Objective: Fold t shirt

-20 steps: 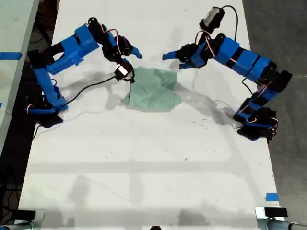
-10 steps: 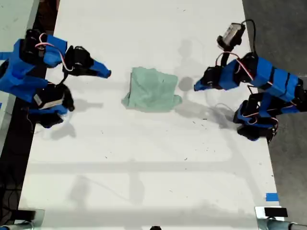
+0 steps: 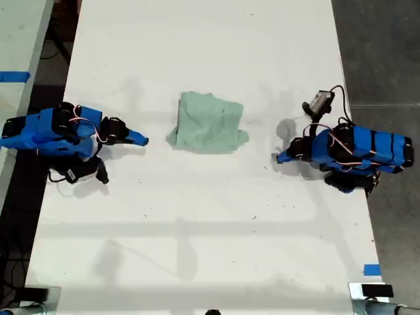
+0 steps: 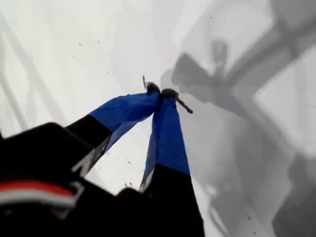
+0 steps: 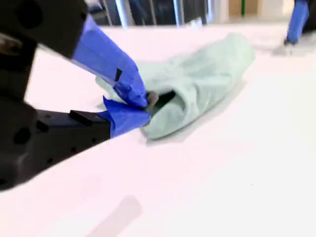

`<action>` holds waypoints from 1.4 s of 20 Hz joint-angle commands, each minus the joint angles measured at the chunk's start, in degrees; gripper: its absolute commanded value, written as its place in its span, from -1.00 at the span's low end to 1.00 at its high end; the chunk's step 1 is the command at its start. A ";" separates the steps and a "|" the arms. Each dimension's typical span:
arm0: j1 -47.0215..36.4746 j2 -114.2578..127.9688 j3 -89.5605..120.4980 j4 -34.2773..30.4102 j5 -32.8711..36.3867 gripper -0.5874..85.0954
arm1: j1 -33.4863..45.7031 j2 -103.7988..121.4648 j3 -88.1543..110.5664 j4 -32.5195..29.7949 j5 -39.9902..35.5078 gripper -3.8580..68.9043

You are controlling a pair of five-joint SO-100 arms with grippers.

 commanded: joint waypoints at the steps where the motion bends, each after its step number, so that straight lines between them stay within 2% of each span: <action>1: -0.70 1.14 1.41 -0.18 -0.97 -0.99 | 0.79 1.41 2.64 0.79 1.32 -0.87; 28: -0.88 1.14 1.32 0.09 -0.53 -0.99 | 1.14 1.41 2.81 0.97 3.08 -0.87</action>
